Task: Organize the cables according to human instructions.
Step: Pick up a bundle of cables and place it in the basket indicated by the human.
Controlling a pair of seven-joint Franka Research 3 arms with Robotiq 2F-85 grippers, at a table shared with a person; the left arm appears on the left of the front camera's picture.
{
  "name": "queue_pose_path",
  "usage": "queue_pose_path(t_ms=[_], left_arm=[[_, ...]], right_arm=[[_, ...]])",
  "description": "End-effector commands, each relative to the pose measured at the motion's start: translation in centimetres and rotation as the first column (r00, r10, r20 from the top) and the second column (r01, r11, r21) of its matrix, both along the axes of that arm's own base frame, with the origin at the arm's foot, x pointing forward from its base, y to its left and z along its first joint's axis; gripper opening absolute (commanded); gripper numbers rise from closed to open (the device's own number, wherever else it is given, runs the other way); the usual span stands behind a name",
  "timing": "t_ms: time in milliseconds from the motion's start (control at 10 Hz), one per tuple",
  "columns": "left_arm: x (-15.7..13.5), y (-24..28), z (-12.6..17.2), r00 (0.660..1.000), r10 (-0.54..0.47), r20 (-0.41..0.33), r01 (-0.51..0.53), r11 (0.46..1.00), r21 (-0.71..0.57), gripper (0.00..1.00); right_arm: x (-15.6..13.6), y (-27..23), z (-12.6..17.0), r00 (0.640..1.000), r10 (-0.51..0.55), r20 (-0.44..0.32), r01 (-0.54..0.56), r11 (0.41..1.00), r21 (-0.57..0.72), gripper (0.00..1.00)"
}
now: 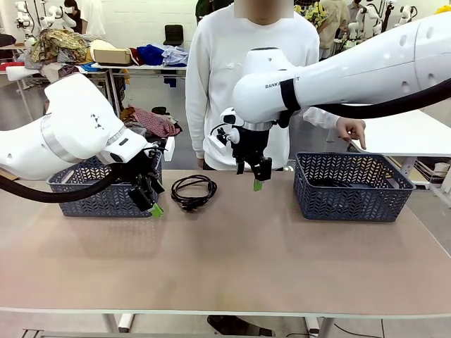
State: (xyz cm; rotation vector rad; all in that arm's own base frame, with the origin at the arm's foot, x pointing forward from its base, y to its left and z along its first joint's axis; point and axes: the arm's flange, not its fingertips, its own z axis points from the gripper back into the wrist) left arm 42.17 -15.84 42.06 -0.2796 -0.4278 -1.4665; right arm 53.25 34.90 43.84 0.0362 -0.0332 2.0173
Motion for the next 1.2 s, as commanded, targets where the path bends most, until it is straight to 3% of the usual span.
queue_pose_path(t_ms=[0,600,1100], left_arm=[[0.0,0.2,0.1,1.000,0.001,0.000,-0.001,1.000,0.001,1.00],[0.0,0.2,0.1,1.000,0.001,0.000,-0.001,1.000,0.001,1.00],[0.0,0.2,0.1,1.000,0.001,0.000,-0.001,1.000,0.001,1.00]], right_arm=[[-0.4,-0.2,-0.2,1.000,-0.004,0.007,0.004,1.000,0.009,1.00],[-0.1,0.1,0.0,1.000,0.002,-0.003,-0.002,1.000,0.005,1.00],[2.8,3.7,-3.6,0.989,0.136,0.055,-0.138,0.990,0.035,1.00]])
